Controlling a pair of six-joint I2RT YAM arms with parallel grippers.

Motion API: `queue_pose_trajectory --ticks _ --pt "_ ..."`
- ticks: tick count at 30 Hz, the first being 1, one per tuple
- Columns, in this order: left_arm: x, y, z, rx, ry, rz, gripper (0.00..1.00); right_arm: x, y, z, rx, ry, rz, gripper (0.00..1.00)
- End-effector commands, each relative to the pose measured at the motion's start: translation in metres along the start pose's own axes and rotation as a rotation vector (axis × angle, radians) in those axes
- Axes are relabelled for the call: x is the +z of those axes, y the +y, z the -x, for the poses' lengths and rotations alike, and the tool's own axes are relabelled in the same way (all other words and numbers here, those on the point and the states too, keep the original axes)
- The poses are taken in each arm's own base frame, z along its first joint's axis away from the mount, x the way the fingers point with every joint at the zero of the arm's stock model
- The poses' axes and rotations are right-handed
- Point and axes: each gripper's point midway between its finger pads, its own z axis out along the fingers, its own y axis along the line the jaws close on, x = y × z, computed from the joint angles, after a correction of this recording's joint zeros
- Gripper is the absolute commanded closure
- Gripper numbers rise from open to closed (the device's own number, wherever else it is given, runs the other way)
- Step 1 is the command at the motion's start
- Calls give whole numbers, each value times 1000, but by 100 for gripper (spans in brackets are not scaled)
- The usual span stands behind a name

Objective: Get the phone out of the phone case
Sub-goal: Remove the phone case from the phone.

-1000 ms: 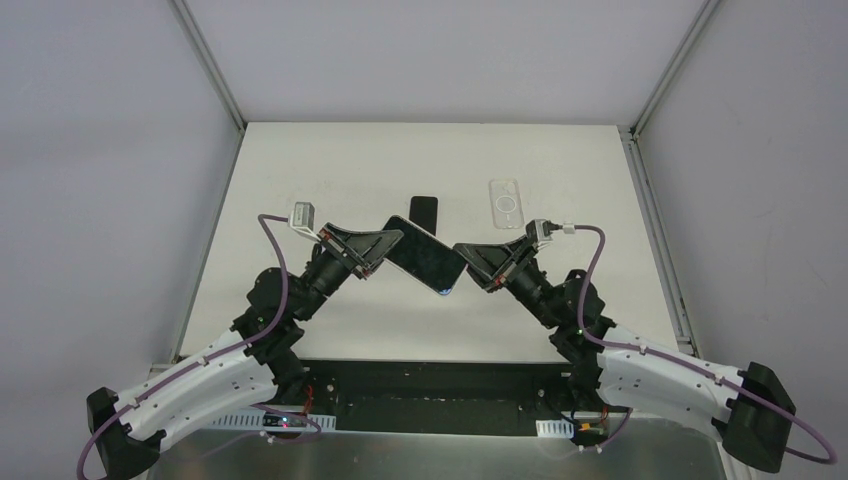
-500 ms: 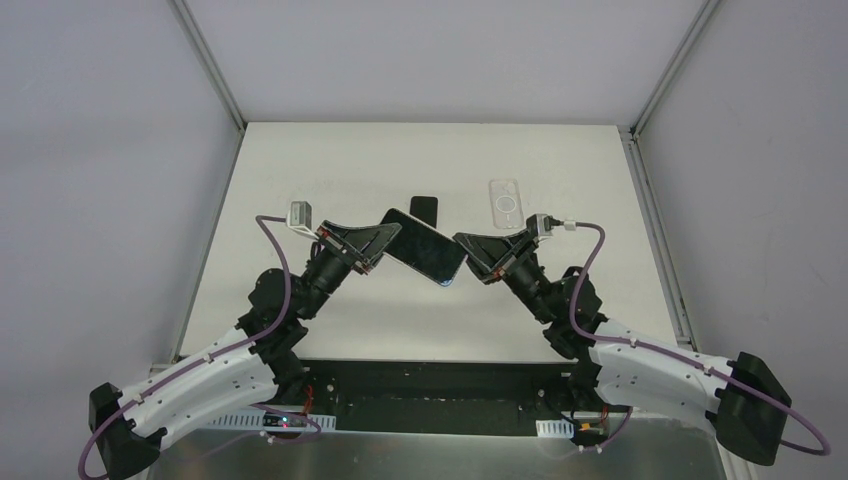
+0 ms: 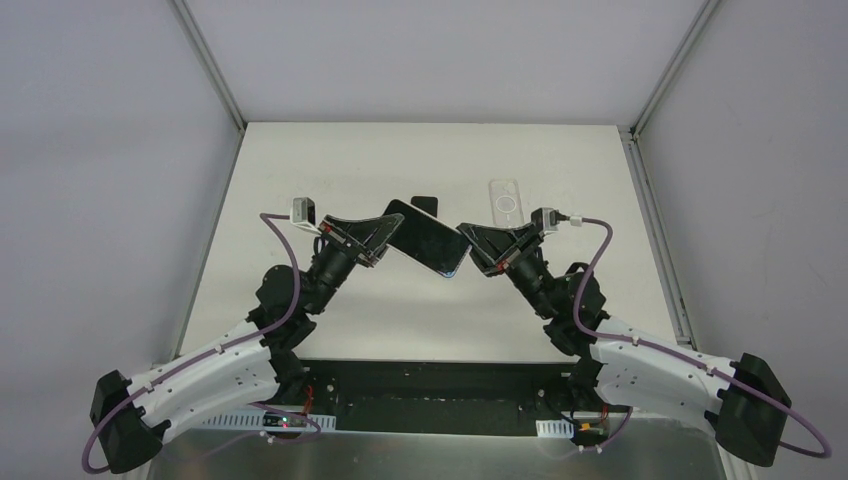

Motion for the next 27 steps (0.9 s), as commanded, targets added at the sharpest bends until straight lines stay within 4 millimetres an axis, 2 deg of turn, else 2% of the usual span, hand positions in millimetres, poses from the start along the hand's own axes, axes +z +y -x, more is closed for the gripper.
queue_pose_trajectory --ticks 1,6,10,15,27 --pt "8 39 0 9 -35 119 100 -15 130 -10 106 86 411 98" --pt "16 46 -1 -10 -43 136 100 -22 147 -15 123 131 464 98" --pt "23 51 -6 -27 -32 147 100 -27 154 -14 113 129 483 100" --pt "29 55 -11 -62 -24 150 100 -33 162 -22 95 178 513 100" --pt "38 50 -17 -126 -8 134 100 -38 173 -30 69 228 567 100"
